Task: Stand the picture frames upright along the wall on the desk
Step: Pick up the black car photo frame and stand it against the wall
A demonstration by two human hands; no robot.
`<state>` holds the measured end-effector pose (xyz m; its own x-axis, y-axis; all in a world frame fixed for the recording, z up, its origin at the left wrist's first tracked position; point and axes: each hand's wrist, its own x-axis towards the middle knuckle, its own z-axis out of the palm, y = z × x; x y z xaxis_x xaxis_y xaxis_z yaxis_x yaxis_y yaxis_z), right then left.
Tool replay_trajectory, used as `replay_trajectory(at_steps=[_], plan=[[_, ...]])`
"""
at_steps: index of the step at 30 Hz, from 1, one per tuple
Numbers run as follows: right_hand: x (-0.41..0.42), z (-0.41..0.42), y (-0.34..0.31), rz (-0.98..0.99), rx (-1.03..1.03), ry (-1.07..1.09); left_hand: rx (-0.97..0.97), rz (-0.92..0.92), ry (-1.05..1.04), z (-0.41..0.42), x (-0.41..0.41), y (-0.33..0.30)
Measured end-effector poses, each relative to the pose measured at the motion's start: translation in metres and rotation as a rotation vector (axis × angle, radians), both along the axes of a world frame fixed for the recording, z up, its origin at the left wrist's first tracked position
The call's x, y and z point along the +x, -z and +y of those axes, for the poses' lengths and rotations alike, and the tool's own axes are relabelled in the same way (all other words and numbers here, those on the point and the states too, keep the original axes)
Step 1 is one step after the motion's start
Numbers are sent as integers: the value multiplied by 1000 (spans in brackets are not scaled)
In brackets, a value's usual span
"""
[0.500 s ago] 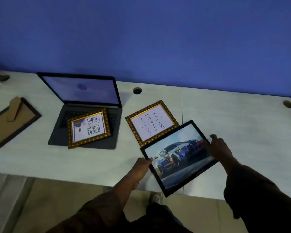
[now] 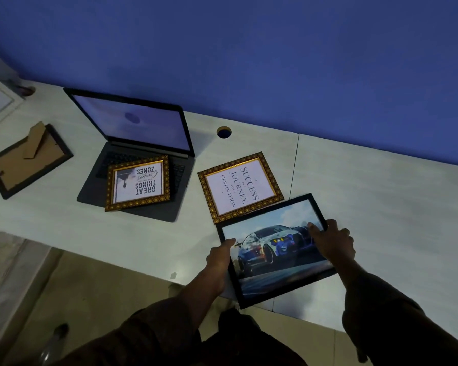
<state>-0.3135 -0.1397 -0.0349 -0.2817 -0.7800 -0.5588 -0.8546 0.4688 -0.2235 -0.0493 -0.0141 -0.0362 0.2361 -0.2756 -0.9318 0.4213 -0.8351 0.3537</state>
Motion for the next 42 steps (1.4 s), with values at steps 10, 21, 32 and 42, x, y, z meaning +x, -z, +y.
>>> replay_trajectory(at_steps=[10, 21, 32, 42], plan=[[26, 41, -12, -106, -41, 67, 32, -66, -30, 23, 24, -18], [174, 133, -61, -172, -261, -105, -194, -53, -286, 133, 154, -48], [419, 192, -127, -413, -511, -486, -399, -433, -646, 241, 361, -83], [576, 144, -192, -789, -627, -572, -586, -931, -616, 209, 486, -224]])
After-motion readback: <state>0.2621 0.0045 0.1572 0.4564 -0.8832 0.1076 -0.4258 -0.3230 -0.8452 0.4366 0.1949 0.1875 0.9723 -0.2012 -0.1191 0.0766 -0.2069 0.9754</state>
